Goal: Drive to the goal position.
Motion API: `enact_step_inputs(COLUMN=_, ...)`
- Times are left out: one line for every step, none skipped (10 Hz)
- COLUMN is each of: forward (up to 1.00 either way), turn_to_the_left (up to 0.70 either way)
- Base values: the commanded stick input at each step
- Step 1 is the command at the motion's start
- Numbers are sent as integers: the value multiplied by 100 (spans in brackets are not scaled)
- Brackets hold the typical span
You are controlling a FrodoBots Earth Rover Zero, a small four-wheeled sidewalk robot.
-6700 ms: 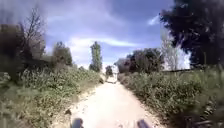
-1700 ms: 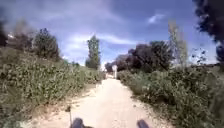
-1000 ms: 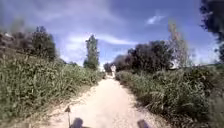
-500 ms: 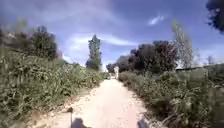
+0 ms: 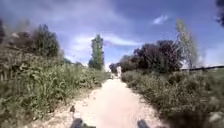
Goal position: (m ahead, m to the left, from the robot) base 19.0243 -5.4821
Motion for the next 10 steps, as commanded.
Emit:
enact_step_inputs(forward=70, turn_to_the_left=-35)
enact_step_inputs(forward=70, turn_to_the_left=-25)
enact_step_inputs(forward=70, turn_to_the_left=0)
enact_step_inputs(forward=70, turn_to_the_left=0)
enact_step_inputs(forward=70, turn_to_the_left=0)
enact_step_inputs(forward=70, turn_to_the_left=0)
enact_step_inputs(forward=70, turn_to_the_left=0)
enact_step_inputs(forward=70, turn_to_the_left=0)
enact_step_inputs(forward=70, turn_to_the_left=-20)
enact_step_inputs(forward=70, turn_to_the_left=-26)
